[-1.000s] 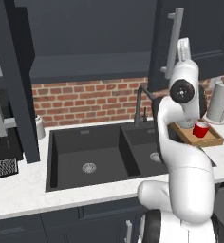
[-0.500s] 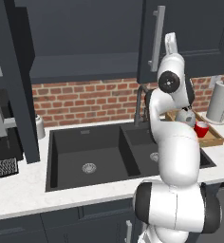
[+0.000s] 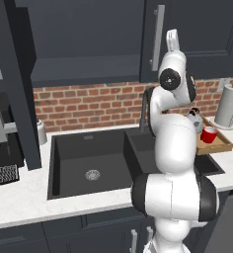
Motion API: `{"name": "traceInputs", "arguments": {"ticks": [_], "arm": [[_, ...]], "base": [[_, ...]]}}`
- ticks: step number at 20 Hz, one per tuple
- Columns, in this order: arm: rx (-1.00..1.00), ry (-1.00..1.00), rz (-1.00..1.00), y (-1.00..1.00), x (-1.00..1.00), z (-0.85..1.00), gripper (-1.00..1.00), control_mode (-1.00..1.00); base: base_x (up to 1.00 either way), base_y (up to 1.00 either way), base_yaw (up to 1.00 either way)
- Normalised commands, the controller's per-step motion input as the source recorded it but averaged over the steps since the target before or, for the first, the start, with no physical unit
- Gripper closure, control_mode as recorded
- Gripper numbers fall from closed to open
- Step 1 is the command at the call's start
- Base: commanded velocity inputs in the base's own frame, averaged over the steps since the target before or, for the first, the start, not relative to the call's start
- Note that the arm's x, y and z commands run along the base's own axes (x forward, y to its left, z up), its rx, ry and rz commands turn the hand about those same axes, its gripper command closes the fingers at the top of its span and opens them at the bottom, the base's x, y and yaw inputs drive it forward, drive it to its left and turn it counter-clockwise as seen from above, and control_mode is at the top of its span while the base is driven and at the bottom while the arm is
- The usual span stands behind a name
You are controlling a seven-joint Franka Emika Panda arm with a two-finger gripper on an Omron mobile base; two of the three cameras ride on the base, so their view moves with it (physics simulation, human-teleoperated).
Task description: Pick the kettle from the counter and place it on the tray. Then pick the mug from the cabinet and place it on the tray. Then close the cabinet doors.
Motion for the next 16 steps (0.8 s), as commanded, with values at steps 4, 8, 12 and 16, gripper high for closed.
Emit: {"name": "traceInputs", "arguments": {"ticks": [4,8,12,16], "arm": [[0.00,0.00,0.00,0.00,0.48,-0.06,-1.00,-1.00],[0.00,0.00,0.00,0.00,0.45,-0.11,-1.00,-1.00],[0.00,0.01,0.00,0.00,0.32,-0.19,-1.00,-1.00],[0.00,0.01,0.00,0.00,0.23,-0.13,-1.00,-1.00]], "base": [[0.00,0.00,0.00],[0.00,0.00,0.00],[0.00,0.00,0.00],[0.00,0.00,0.00]]}}
